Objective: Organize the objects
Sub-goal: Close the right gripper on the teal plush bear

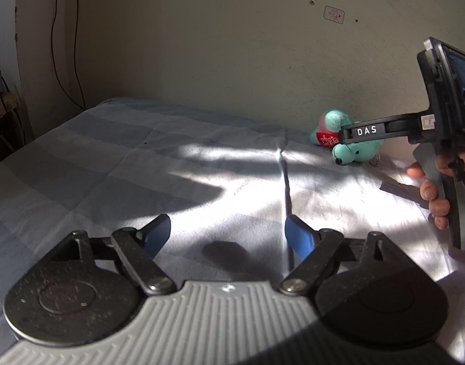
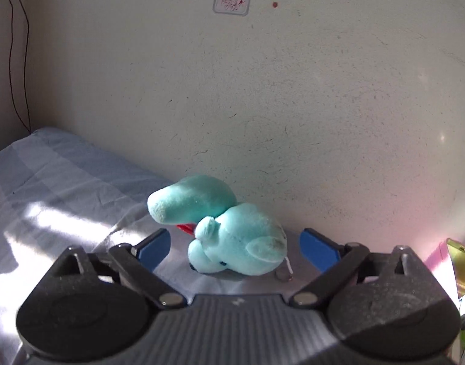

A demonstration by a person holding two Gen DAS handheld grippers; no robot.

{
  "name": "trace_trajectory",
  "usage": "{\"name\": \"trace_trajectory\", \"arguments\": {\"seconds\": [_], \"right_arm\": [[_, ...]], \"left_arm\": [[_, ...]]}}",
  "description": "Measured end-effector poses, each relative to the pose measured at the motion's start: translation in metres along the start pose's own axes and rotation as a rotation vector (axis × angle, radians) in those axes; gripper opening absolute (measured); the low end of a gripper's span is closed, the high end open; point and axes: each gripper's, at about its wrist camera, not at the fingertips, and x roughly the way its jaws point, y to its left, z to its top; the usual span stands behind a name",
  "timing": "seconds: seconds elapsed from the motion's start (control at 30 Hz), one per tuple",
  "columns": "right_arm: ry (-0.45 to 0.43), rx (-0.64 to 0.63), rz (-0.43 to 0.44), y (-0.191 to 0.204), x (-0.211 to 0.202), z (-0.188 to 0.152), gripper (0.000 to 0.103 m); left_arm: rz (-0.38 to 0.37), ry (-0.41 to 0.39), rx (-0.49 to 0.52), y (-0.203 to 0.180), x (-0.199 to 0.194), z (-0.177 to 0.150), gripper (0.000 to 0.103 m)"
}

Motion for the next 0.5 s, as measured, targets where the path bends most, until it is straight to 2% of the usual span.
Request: {"name": "trace_trajectory", "arguments": {"seconds": [0.07, 0.1, 0.13, 0.3, 0.37, 0.47, 0.5], "right_arm": [[0.021, -0.085, -0.058, 0.011, 0.016, 0.001, 0.092], [0.031, -0.112, -0.072, 0.014, 0.023, 0.001, 0.080], [0.042, -0.122, -0.062, 0.016, 0.028, 0.000, 0.072], [0.009, -0.083, -0.056, 0.014, 0.010, -0.010, 0.053], [0.012, -0.023, -0.002, 0.006, -0.006, -0.014, 0.051], [0.021, 0.093, 0.136, -0.012, -0.044, -0.026, 0.051], [0.043, 0.141, 0.209, -0.019, -0.060, -0.031, 0.051]], "left_arm": [[-0.002, -0.002, 0.011, -0.002, 0.001, 0.000, 0.084], [-0.001, -0.004, 0.014, -0.002, 0.001, 0.000, 0.084], [0.001, -0.004, 0.014, -0.002, 0.001, -0.001, 0.084], [-0.012, 0.016, -0.013, 0.002, 0.005, -0.001, 0.085], [-0.013, 0.016, -0.023, 0.003, 0.005, -0.001, 0.085], [-0.011, 0.002, -0.046, 0.007, 0.003, -0.001, 0.085], [-0.008, -0.001, -0.054, 0.009, 0.003, -0.001, 0.085]]}}
